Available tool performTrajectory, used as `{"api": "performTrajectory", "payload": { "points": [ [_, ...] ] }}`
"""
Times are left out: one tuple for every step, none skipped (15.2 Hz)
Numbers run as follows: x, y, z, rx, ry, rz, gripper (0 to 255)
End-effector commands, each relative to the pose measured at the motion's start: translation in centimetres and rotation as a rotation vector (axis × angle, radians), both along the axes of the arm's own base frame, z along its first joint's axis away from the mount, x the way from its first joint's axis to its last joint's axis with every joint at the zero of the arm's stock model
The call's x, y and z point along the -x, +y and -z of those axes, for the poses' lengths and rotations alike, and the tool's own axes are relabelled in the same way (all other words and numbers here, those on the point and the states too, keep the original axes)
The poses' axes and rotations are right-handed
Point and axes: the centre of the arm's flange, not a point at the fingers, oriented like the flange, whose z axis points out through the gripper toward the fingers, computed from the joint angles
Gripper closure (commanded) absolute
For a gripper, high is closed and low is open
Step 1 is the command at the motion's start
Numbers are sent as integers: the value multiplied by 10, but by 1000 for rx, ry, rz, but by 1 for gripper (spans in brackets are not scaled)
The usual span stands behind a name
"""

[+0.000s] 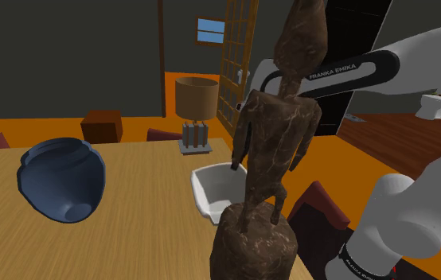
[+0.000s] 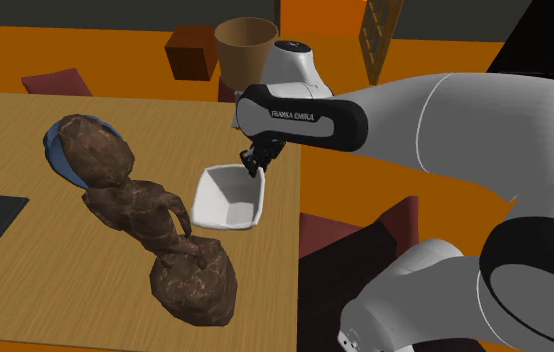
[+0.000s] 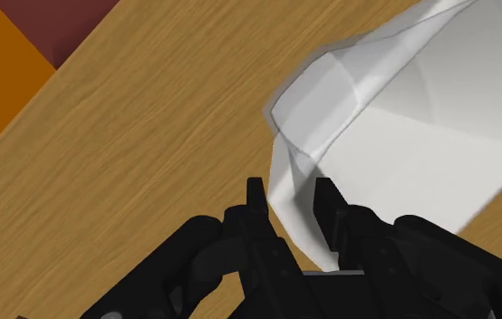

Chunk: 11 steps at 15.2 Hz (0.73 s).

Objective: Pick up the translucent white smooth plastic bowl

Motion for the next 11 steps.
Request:
{"api": "performTrajectory", "payload": {
  "points": [
    [-1, 0, -11, 0, -1, 0, 255],
    [-1, 0, -16, 0, -1, 0, 255],
    [-1, 0, -22, 0, -1, 0, 255],
    [-1, 0, -27, 0, -1, 0, 255],
    [-1, 0, -32, 0, -1, 0, 255],
    [-1, 0, -37, 0, -1, 0, 255],
    [-1, 0, -43, 0, -1, 0, 255],
    [-1, 0, -48, 0, -1, 0, 255],
    [-1, 0, -53, 0, -1, 0, 255],
    [-1, 0, -54, 0, -1, 0, 255],
    [-1, 0, -54, 0, -1, 0, 255]
  ]
}}
